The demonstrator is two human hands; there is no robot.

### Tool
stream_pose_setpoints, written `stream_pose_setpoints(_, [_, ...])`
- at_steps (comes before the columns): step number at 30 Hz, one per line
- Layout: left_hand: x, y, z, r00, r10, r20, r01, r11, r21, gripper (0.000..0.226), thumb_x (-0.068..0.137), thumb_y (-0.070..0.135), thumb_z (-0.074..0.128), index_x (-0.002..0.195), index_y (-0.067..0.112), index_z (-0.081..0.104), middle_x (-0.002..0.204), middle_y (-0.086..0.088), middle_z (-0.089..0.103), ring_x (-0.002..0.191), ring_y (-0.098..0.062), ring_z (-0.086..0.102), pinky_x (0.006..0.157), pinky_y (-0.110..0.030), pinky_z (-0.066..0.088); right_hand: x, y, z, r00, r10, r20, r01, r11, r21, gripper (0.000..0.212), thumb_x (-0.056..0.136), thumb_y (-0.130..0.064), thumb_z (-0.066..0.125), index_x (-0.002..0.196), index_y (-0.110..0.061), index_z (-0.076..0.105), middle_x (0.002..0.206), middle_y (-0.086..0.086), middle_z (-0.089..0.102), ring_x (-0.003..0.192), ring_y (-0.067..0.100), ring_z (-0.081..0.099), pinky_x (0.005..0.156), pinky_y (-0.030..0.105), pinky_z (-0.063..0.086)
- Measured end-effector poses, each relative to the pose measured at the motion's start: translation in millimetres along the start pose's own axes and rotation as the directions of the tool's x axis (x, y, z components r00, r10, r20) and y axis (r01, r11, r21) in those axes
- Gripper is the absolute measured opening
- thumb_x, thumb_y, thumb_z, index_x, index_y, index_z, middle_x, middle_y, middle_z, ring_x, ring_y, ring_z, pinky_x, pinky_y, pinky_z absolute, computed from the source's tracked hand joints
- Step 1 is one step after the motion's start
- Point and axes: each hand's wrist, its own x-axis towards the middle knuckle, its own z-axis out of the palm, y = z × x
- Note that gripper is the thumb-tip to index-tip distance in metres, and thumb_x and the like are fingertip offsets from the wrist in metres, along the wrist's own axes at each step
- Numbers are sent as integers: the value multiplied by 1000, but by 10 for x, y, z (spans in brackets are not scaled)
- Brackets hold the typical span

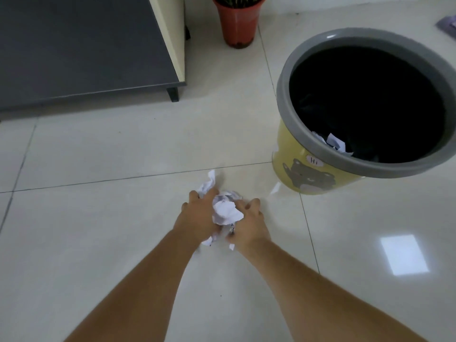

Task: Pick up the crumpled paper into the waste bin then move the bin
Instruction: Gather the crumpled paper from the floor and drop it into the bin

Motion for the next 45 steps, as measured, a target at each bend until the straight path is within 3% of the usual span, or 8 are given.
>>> stream_pose_setpoints(7, [-10, 2, 82, 998, 57, -29, -62, 974, -218, 43, 71, 18, 76, 110, 22, 56, 95, -11, 50, 71, -31, 63, 56, -28, 46, 20, 26, -137, 1000, 2, -4, -1, 966, 257, 48, 74, -4, 72, 119, -15, 62, 118, 8, 40, 67, 11, 45, 59, 38, 62])
stream_pose_setpoints(10, [-67, 2, -27, 994, 54, -91, -78, 955, -287, 38, 72, 15, 78, 103, 23, 57, 91, -9, 52, 63, -15, 56, 46, -22, 40, -9, 28, -288, 997, -36, -68, 54, 959, 279, 40, 74, -7, 76, 111, -10, 64, 115, 11, 49, 62, 7, 43, 43, 13, 45])
stream_pose_setpoints(16, [-238, 23, -464, 974, 36, -225, -113, 933, -343, 33, 75, 6, 74, 102, 16, 58, 90, -12, 67, 62, -8, 53, 48, -16, 36, -132, -151, -635, 985, -36, -167, 83, 955, 284, 38, 71, -1, 72, 107, -10, 62, 118, 11, 43, 63, 8, 45, 69, 28, 54])
stream_pose_setpoints(23, [-568, 249, -1209, 929, 22, -369, -179, 900, -397, 29, 78, 7, 70, 102, 15, 56, 89, -15, 71, 78, -33, 65, 63, -35, 51, -508, -622, -1267, 952, -182, -248, 255, 917, 307, 33, 75, 0, 72, 104, -10, 61, 112, 8, 43, 58, 3, 46, 37, 8, 36])
stream_pose_setpoints(31, [-993, 906, -2328, 874, 65, -481, -288, 868, -405, 22, 70, 23, 54, 89, 16, 62, 62, -1, 71, 54, -19, 67, 57, -34, 57, -986, -1073, -2450, 836, -284, -470, 427, 875, 230, 37, 72, -6, 75, 106, -12, 62, 104, 1, 39, 68, 4, 43, 52, 8, 35])
stream_pose_setpoints(36, [-1275, 1616, -2715, 823, 117, -555, -415, 792, -448, 21, 78, 17, 61, 99, 20, 58, 77, -3, 72, 56, -18, 62, 49, -29, 47, -1267, -1038, -3266, 744, -286, -604, 445, 886, 128, 32, 71, -6, 77, 90, -18, 54, 102, 2, 41, 66, 0, 41, 52, 9, 37])
stream_pose_setpoints(39, [-1342, 2046, -2772, 788, 188, -586, -500, 751, -431, 30, 77, 9, 66, 103, 20, 52, 93, -8, 71, 74, -28, 67, 61, -42, 57, -1360, -867, -3647, 705, -260, -660, 439, 891, 119, 36, 70, -6, 78, 100, -14, 60, 109, 5, 44, 69, -5, 39, 63, -7, 33])
stream_pose_setpoints(45, [-1362, 2628, -2750, 771, 255, -584, -558, 712, -426, 33, 80, 4, 69, 108, 14, 54, 102, -9, 68, 85, -27, 63, 73, -44, 56, -1455, -508, -4055, 673, -200, -712, 402, 907, 126, 44, 69, -5, 78, 110, -8, 61, 113, 8, 44, 73, -6, 39, 62, -7, 33])
